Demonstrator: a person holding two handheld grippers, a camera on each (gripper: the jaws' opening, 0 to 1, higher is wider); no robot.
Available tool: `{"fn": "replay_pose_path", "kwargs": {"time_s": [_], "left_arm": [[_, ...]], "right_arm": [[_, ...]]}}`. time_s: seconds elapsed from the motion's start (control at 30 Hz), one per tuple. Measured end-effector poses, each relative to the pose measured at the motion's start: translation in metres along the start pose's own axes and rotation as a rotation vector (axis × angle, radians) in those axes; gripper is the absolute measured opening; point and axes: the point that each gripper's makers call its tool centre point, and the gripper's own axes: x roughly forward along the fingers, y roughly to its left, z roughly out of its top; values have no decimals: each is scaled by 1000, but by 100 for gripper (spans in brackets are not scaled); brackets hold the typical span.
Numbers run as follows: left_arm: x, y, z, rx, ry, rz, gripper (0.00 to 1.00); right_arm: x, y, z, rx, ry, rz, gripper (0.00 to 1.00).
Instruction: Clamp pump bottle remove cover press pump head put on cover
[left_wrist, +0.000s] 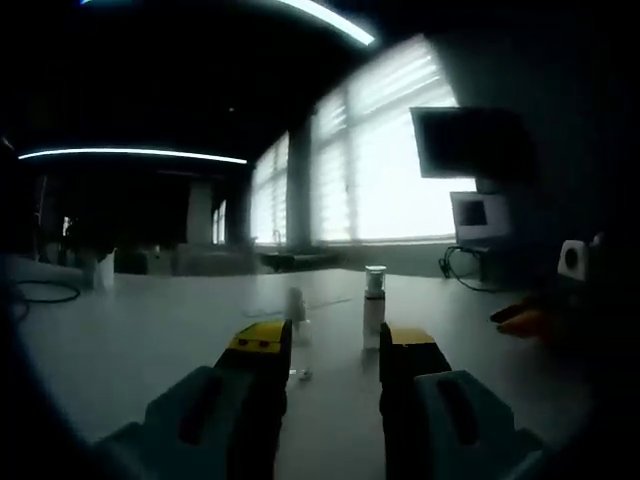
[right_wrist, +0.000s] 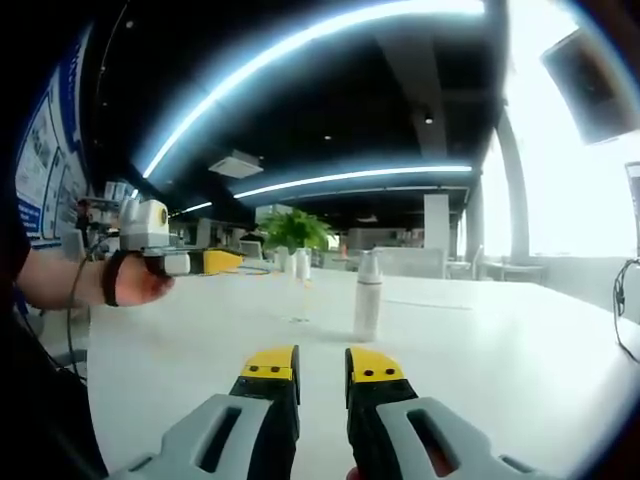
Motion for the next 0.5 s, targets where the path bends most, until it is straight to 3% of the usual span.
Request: {"fn": "replay_pose_path", "kwargs": {"time_s": [0.33,0.5], "left_arm": [[-16,-2,3,-21,-18,4,26],[-25,-10,-4,-6,-4,-9,29]], "right_arm": [[0,0,0,0,0,0,13],[0,0,0,0,2,1,13]]}}
